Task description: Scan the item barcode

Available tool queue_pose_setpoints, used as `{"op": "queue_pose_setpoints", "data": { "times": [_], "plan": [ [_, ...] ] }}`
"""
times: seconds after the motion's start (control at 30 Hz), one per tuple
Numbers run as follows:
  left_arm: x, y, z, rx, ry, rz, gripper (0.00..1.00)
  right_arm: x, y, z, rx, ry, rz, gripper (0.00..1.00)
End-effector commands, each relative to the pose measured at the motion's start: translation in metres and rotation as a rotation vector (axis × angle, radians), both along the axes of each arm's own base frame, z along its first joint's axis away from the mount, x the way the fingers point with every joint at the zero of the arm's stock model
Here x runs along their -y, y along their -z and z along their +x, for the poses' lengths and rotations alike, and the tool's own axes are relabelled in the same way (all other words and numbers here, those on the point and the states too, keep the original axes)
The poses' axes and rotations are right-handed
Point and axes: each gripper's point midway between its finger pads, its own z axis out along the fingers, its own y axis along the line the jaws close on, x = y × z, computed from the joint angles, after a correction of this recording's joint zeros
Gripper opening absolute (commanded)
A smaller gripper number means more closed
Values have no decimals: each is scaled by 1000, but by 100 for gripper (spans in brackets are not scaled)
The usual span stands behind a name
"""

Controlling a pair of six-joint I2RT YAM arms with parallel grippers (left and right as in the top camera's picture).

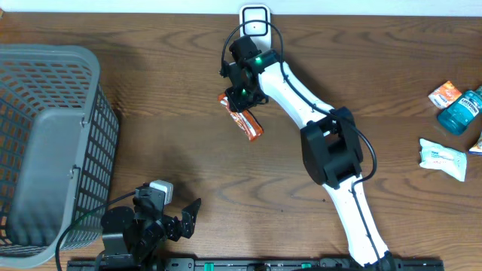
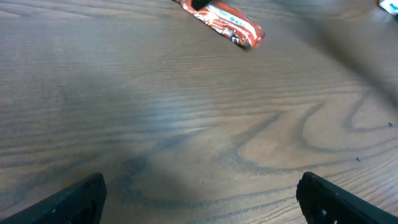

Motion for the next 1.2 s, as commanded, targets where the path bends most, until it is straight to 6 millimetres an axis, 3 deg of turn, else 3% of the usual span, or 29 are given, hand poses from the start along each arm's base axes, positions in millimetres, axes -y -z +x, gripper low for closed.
{"op": "queue_pose_setpoints", "data": {
  "times": [0.0, 0.07, 0.17, 0.3, 0.37, 0.5, 0.67, 0.8, 0.93, 1.17],
  "plan": [
    [0, -1, 0, 1, -3, -2, 98, 20, 83, -42, -165, -19, -173, 1],
    [0, -1, 0, 1, -3, -2, 98, 19, 79, -52, -210, -24, -162, 1],
    [0, -1, 0, 1, -3, -2, 98, 17, 50, -51, -230, 2, -120, 1],
    [0, -1, 0, 1, -3, -2, 98, 10, -19, -49, -273, 74, 31, 1],
    [0, -1, 0, 1, -3, -2, 98, 3, -75, -54, -308, 79, 192, 1],
    [0, -1, 0, 1, -2, -3, 98, 18, -150, -59, -268, 99, 302, 1],
    [0, -1, 0, 1, -3, -2, 98, 41, -210, -68, -231, 210, 337, 1],
    [0, -1, 0, 1, -3, -2, 98, 63, -231, -82, -294, 444, 280, 1],
    [0, -1, 0, 1, -3, -2, 98, 72, -243, -102, -358, 574, 234, 1],
    [0, -1, 0, 1, -3, -2, 98, 72, -262, -126, -376, 607, 223, 1]
  ]
}}
